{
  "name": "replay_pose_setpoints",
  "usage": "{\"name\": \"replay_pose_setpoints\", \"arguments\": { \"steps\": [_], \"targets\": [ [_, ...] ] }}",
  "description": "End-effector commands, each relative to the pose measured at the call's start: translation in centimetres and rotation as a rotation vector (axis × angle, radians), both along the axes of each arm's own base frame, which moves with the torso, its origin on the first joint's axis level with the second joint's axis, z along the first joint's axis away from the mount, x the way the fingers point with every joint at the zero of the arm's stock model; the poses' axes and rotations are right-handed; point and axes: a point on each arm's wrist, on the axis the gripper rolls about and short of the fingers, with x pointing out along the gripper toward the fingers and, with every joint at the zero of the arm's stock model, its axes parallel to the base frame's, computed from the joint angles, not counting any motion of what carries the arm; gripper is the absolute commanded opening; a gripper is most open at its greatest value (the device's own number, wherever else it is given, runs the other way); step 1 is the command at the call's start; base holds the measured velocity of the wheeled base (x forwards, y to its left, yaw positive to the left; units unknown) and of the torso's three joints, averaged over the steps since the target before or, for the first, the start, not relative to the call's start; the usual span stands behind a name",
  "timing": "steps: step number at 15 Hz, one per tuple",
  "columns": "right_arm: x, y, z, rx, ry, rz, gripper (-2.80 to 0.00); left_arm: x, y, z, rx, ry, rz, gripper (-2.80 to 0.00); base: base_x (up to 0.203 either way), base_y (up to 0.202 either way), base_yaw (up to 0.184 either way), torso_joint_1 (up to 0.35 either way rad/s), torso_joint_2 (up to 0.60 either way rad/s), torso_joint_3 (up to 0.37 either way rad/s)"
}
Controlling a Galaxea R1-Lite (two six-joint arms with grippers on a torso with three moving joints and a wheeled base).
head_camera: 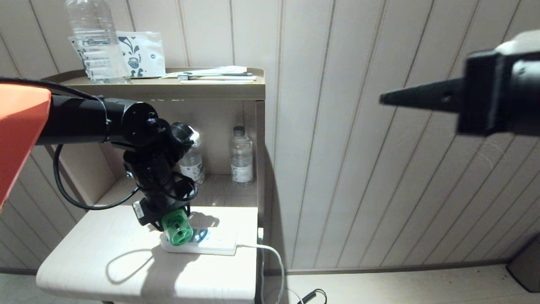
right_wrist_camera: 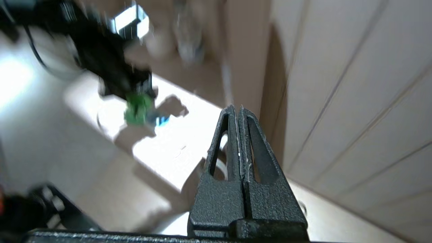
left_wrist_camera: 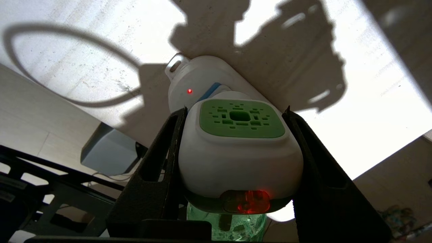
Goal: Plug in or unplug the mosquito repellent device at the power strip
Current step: Hold the socket with your right hand and unplug it with your left hand
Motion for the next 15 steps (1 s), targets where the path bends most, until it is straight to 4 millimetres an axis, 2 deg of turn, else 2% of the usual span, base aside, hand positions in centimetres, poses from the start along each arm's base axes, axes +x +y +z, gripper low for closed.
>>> {"name": "replay_pose_setpoints", "arguments": {
  "steps": [1,9,15],
  "targets": [
    [2.1,5.5,-4.0,-0.143,0.103,0.056,-2.8,-0.1,0.1,-0.2,0.006,0.013,0.007,-2.8,0.0,0.0,0.0,0.0,0.0,0.0],
    [3.2,14.2,-12.4,-0.376,0.255,0.181,-2.8,-0.2,0.1,-0.4,0.008,0.02,0.008,-2.8,0.0,0.0,0.0,0.0,0.0,0.0],
    [4.4,17.0,-17.4,-0.462,0.364,0.231,-2.8,-0.1,-0.1,-0.4,0.006,0.018,0.003,-2.8,0.0,0.0,0.0,0.0,0.0,0.0]
  ]
}}
